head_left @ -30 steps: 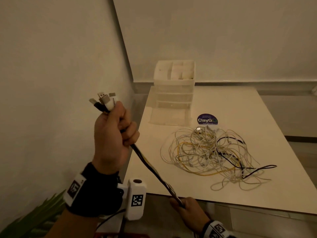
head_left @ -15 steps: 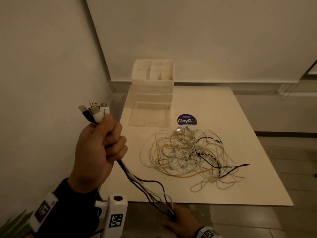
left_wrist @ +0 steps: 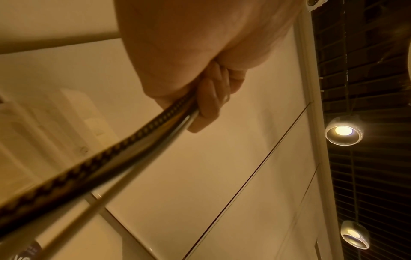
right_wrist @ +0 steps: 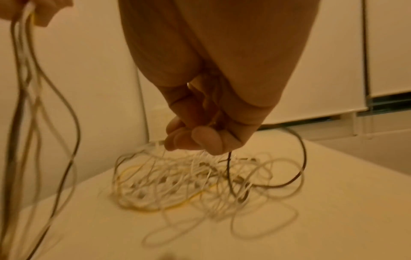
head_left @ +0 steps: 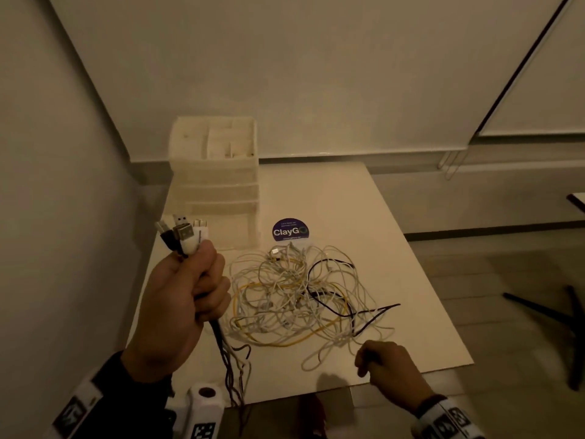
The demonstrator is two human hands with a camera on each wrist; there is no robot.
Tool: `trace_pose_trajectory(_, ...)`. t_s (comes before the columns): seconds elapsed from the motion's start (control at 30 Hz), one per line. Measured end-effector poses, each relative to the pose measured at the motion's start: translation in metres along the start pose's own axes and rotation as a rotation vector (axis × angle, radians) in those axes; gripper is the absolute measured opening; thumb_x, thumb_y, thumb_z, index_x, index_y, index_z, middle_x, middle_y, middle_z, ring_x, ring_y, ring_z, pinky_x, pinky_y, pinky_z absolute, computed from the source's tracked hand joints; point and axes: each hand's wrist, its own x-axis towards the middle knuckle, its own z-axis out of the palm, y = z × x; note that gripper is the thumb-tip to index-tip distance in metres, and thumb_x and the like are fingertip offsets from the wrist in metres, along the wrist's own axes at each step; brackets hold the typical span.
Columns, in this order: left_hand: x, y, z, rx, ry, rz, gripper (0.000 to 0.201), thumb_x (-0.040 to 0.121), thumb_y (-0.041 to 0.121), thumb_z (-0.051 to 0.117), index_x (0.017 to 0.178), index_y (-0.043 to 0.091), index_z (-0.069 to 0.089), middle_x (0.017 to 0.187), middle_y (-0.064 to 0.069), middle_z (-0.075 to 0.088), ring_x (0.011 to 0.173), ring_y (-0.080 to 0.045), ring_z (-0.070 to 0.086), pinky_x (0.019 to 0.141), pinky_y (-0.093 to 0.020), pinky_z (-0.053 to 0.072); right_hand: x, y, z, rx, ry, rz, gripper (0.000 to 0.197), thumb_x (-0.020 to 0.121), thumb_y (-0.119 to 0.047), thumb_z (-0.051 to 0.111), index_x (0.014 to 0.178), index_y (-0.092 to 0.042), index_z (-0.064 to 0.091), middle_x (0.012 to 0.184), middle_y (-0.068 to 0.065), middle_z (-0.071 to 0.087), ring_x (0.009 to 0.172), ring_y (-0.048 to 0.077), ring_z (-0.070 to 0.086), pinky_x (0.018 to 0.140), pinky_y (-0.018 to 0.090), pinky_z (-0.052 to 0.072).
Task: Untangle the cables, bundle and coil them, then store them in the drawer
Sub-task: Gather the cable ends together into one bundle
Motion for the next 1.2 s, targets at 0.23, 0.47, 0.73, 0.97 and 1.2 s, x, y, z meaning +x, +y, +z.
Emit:
trace_pose_trajectory(0.23, 0.019, -0.011, 0.008, 0.009, 0.007, -0.032, 0.046, 0.099, 0.018, 0.036, 0.054, 0.016, 0.032, 0.050, -0.001, 0.018, 0.037, -0.008, 0.014, 0.039, -0.025, 0.011, 0.058, -0.011, -0.074, 0.039, 0.296, -0.055, 0.033, 0.080, 0.006, 0.052, 0.076, -0.024, 0.066, 0.074, -0.008, 0.070, 0.065, 0.007, 0.063, 0.068, 0.027, 0.053)
trace_pose_trajectory(0.47, 0.034, -0.014, 0.011, 0.036, 0.161, -0.056, 0.042, 0.094, 0.020, 0.040, 0.053, 0.016, 0.033, 0.052, -0.003, 0.014, 0.038, -0.009, 0.014, 0.040, -0.025, 0.011, 0.193, -0.006, -0.085, -0.261, 0.149, -0.019, 0.024, 0.094, -0.010, 0.050, 0.106, -0.017, 0.070, 0.107, 0.007, 0.068, 0.099, 0.027, 0.062, 0.083, 0.031, 0.049)
trace_pose_trajectory(0.73, 0.053, -0.020, 0.010, 0.004, 0.252, -0.060, 0.047, 0.076, 0.037, 0.072, 0.055, 0.018, 0.034, 0.050, 0.000, 0.021, 0.036, -0.007, 0.017, 0.038, -0.020, 0.016, 0.275, 0.020, -0.056, -0.576, -0.023, 0.041, 0.027, 0.097, -0.020, 0.045, 0.120, -0.017, 0.059, 0.125, 0.010, 0.056, 0.110, 0.028, 0.058, 0.092, 0.035, 0.049)
trace_pose_trajectory(0.97, 0.063, -0.023, 0.014, 0.050, 0.338, -0.059, 0.042, 0.081, 0.031, 0.060, 0.058, 0.016, 0.028, 0.053, -0.003, 0.017, 0.040, -0.011, 0.014, 0.041, -0.026, 0.013, 0.284, 0.034, -0.044, -0.625, -0.012, -0.034, 0.021, 0.093, -0.009, 0.043, 0.113, -0.013, 0.049, 0.117, 0.011, 0.047, 0.103, 0.032, 0.057, 0.084, 0.040, 0.050)
trace_pose_trajectory(1.2, 0.068, -0.022, 0.014, 0.043, 0.318, -0.040, 0.039, 0.088, 0.024, 0.051, 0.055, 0.016, 0.032, 0.051, -0.002, 0.019, 0.038, -0.009, 0.014, 0.041, -0.025, 0.011, 0.274, 0.018, -0.063, -0.394, 0.101, 0.007, 0.010, 0.091, -0.013, 0.052, 0.100, -0.008, 0.051, 0.114, 0.018, 0.051, 0.103, 0.036, 0.052, 0.083, 0.040, 0.045)
